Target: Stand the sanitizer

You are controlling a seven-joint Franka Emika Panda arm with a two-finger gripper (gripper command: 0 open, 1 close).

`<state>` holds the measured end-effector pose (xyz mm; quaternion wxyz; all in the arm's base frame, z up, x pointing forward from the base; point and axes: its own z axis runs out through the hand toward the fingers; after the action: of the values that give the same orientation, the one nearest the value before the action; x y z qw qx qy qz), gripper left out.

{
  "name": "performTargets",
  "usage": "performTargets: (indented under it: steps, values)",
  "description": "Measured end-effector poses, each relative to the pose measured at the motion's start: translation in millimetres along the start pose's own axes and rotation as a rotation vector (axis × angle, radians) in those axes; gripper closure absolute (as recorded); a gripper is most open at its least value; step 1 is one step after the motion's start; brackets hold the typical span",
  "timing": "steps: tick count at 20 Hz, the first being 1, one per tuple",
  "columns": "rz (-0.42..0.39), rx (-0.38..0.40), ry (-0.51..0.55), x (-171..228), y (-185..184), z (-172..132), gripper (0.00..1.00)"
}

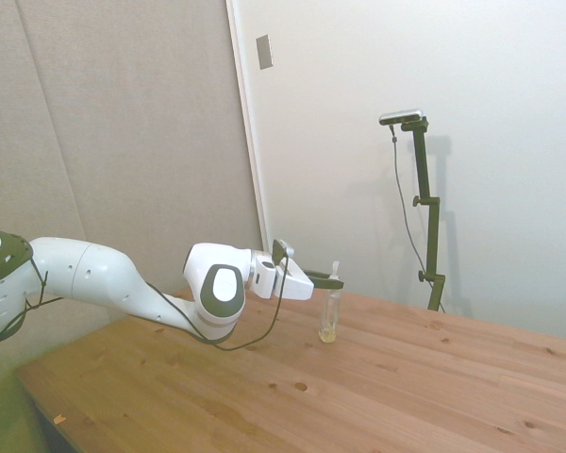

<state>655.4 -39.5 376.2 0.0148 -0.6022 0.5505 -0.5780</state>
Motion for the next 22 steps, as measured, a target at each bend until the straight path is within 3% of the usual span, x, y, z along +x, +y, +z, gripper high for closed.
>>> performTargets:
  steps: [17,22]
  values:
    - [-0.016,-0.013,-0.009,1.8,-1.6,-0.9,0.0]
    - [-0.014,-0.064,-0.15,6.0,-19.8,-19.5,0.0]
